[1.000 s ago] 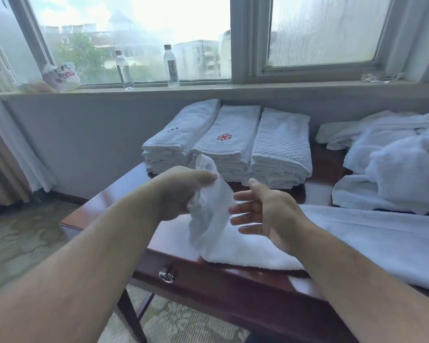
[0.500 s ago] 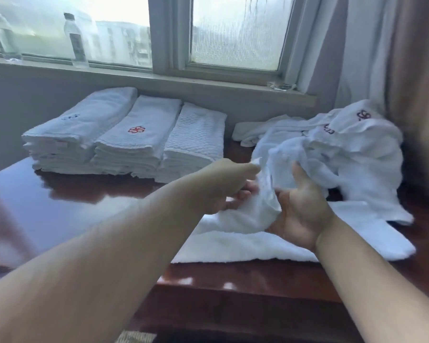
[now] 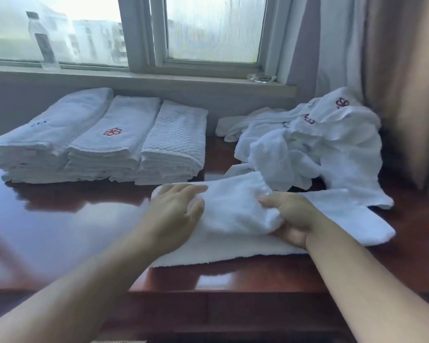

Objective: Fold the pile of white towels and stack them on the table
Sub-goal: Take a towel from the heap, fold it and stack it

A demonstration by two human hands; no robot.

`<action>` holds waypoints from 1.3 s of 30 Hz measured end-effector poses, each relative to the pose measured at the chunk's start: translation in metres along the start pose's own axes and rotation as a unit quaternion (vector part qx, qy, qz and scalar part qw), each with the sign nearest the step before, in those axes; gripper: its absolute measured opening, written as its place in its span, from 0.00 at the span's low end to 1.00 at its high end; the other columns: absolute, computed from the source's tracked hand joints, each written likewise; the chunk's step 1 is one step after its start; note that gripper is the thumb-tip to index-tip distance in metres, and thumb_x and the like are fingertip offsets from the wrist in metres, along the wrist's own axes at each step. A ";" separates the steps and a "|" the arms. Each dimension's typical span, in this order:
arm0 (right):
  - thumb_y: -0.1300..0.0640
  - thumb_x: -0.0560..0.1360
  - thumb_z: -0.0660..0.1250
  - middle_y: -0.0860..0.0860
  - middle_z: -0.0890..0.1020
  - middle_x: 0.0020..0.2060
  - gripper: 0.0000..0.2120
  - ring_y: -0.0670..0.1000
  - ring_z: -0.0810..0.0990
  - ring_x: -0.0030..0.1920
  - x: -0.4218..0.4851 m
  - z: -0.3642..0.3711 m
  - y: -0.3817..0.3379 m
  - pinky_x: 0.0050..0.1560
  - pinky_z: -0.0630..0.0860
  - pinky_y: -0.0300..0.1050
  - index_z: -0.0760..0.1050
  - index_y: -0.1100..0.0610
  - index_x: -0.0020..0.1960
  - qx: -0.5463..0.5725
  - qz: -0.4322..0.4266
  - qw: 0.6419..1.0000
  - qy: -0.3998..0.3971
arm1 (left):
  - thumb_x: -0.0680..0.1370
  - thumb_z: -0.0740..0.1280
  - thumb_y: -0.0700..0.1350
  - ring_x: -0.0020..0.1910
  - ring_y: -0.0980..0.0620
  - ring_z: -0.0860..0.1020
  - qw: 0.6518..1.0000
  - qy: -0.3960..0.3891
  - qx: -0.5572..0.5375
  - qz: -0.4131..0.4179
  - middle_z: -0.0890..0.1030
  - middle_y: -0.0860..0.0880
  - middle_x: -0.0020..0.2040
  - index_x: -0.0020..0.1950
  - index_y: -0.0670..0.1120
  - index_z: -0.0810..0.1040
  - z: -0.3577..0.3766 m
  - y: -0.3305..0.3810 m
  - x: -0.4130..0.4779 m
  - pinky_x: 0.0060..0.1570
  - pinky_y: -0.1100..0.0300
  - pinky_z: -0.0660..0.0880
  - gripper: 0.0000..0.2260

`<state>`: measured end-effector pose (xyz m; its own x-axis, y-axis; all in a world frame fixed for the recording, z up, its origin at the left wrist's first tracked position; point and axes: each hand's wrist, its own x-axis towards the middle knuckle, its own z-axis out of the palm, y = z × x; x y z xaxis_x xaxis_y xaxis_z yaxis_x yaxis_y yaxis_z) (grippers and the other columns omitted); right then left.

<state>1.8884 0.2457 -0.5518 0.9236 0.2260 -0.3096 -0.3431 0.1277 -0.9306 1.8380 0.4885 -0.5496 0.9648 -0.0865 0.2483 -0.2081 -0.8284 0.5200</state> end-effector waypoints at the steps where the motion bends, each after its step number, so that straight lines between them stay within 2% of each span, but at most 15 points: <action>1: 0.65 0.82 0.62 0.63 0.84 0.55 0.13 0.60 0.85 0.55 -0.002 -0.012 -0.003 0.44 0.82 0.49 0.78 0.68 0.63 0.017 -0.005 1.000 0.017 | 0.84 0.56 0.51 0.74 0.56 0.59 1.000 -0.009 0.005 0.017 0.70 0.59 0.73 0.75 0.57 0.70 0.005 0.006 0.001 0.75 0.56 0.54 0.18; 4: 0.62 0.82 0.62 0.61 0.85 0.56 0.14 0.59 0.85 0.56 -0.009 -0.056 -0.016 0.45 0.83 0.49 0.78 0.67 0.64 0.049 -0.026 0.995 0.077 | 0.84 0.55 0.54 0.75 0.56 0.57 0.997 -0.042 0.014 0.057 0.68 0.59 0.75 0.77 0.58 0.67 0.021 0.030 0.009 0.74 0.59 0.53 0.20; 7: 0.61 0.82 0.63 0.59 0.85 0.57 0.14 0.58 0.85 0.57 -0.020 -0.103 -0.033 0.49 0.83 0.50 0.78 0.64 0.64 0.037 -0.051 0.990 0.129 | 0.84 0.53 0.55 0.76 0.53 0.57 0.991 -0.077 0.054 0.094 0.66 0.58 0.77 0.78 0.58 0.64 0.039 0.053 0.021 0.74 0.56 0.54 0.21; 9: 0.61 0.81 0.64 0.60 0.85 0.56 0.14 0.58 0.85 0.56 -0.028 -0.131 -0.041 0.47 0.83 0.50 0.79 0.65 0.63 0.015 -0.058 0.983 0.174 | 0.84 0.53 0.56 0.77 0.53 0.57 0.985 -0.093 0.081 0.119 0.65 0.57 0.78 0.79 0.58 0.63 0.050 0.065 0.030 0.75 0.55 0.54 0.22; 11: 0.60 0.79 0.67 0.60 0.86 0.51 0.12 0.58 0.87 0.51 -0.032 -0.151 -0.043 0.45 0.84 0.51 0.80 0.66 0.59 -0.038 -0.056 0.970 0.233 | 0.84 0.53 0.56 0.77 0.52 0.57 0.980 -0.102 0.102 0.136 0.65 0.56 0.78 0.79 0.58 0.62 0.062 0.072 0.035 0.75 0.54 0.54 0.22; 15: 0.59 0.76 0.70 0.60 0.87 0.45 0.10 0.59 0.86 0.47 -0.029 -0.170 -0.037 0.57 0.81 0.59 0.82 0.64 0.54 -0.220 -0.035 0.917 0.330 | 0.83 0.52 0.57 0.76 0.48 0.58 0.966 -0.131 0.165 0.147 0.65 0.53 0.77 0.78 0.57 0.59 0.082 0.072 0.033 0.74 0.52 0.54 0.23; 18: 0.61 0.75 0.70 0.58 0.87 0.41 0.06 0.58 0.86 0.45 -0.027 -0.173 -0.034 0.54 0.82 0.59 0.84 0.61 0.49 -0.286 -0.034 0.889 0.355 | 0.83 0.49 0.58 0.77 0.47 0.56 0.960 -0.156 0.182 0.143 0.60 0.51 0.79 0.80 0.57 0.55 0.089 0.067 0.030 0.74 0.51 0.51 0.24; 20: 0.61 0.74 0.70 0.61 0.86 0.43 0.09 0.61 0.86 0.47 -0.027 -0.174 -0.034 0.54 0.82 0.60 0.83 0.64 0.51 -0.332 -0.022 0.871 0.362 | 0.84 0.49 0.59 0.78 0.48 0.57 0.967 -0.154 0.153 0.130 0.60 0.53 0.81 0.80 0.58 0.56 0.088 0.066 0.034 0.75 0.51 0.53 0.24; 23: 0.59 0.73 0.69 0.63 0.84 0.49 0.13 0.63 0.82 0.52 -0.028 -0.167 -0.034 0.49 0.79 0.54 0.81 0.66 0.54 -0.482 -0.006 0.788 0.383 | 0.84 0.54 0.56 0.75 0.52 0.66 0.987 -0.090 0.081 0.109 0.70 0.56 0.75 0.77 0.59 0.66 0.081 0.060 0.046 0.72 0.51 0.64 0.20; 26: 0.54 0.74 0.68 0.59 0.77 0.63 0.21 0.63 0.73 0.64 -0.030 -0.149 -0.031 0.61 0.72 0.56 0.75 0.58 0.66 -0.577 -0.046 0.683 0.446 | 0.82 0.53 0.62 0.77 0.54 0.60 0.974 -0.120 0.135 0.133 0.67 0.61 0.76 0.76 0.63 0.65 0.081 0.051 0.048 0.75 0.53 0.55 0.22; 28: 0.51 0.76 0.67 0.57 0.75 0.66 0.21 0.61 0.70 0.67 -0.027 -0.130 -0.030 0.65 0.68 0.55 0.75 0.54 0.68 -0.573 -0.140 0.686 0.426 | 0.81 0.47 0.66 0.79 0.53 0.54 0.964 -0.155 0.163 0.140 0.61 0.60 0.79 0.79 0.63 0.58 0.085 0.046 0.046 0.75 0.52 0.48 0.26; 30: 0.48 0.80 0.63 0.53 0.74 0.69 0.19 0.56 0.68 0.72 -0.018 -0.109 -0.026 0.69 0.64 0.48 0.76 0.53 0.68 -0.568 -0.199 0.730 0.324 | 0.78 0.42 0.69 0.80 0.53 0.49 0.960 -0.176 0.165 0.140 0.54 0.59 0.81 0.80 0.63 0.52 0.088 0.042 0.046 0.77 0.51 0.43 0.31; 32: 0.42 0.83 0.55 0.50 0.65 0.78 0.24 0.54 0.58 0.79 -0.007 -0.094 -0.017 0.76 0.56 0.51 0.70 0.50 0.75 -0.590 -0.160 0.761 0.216 | 0.77 0.40 0.70 0.81 0.54 0.45 0.958 -0.190 0.164 0.142 0.49 0.58 0.82 0.81 0.62 0.47 0.088 0.037 0.047 0.78 0.50 0.40 0.33; 35: 0.34 0.82 0.44 0.48 0.47 0.82 0.30 0.52 0.42 0.82 0.007 -0.095 0.005 0.79 0.41 0.58 0.52 0.42 0.82 -0.662 -0.043 0.734 0.145 | 0.75 0.39 0.72 0.81 0.56 0.41 0.953 -0.198 0.170 0.152 0.45 0.60 0.82 0.81 0.63 0.44 0.085 0.026 0.047 0.78 0.53 0.38 0.35; 39: 0.30 0.77 0.40 0.47 0.47 0.82 0.34 0.51 0.42 0.82 0.013 -0.104 0.017 0.79 0.41 0.57 0.49 0.40 0.81 -0.691 -0.044 0.703 0.163 | 0.75 0.39 0.73 0.80 0.58 0.40 0.954 -0.202 0.158 0.154 0.43 0.62 0.81 0.81 0.64 0.44 0.081 0.016 0.048 0.76 0.55 0.36 0.35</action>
<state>1.9123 0.1503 -0.5923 0.9983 0.0134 -0.0572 0.0028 -0.9834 -0.1815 1.8937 0.4262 -0.5961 0.8625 -0.5057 -0.0189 -0.4940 -0.8495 0.1852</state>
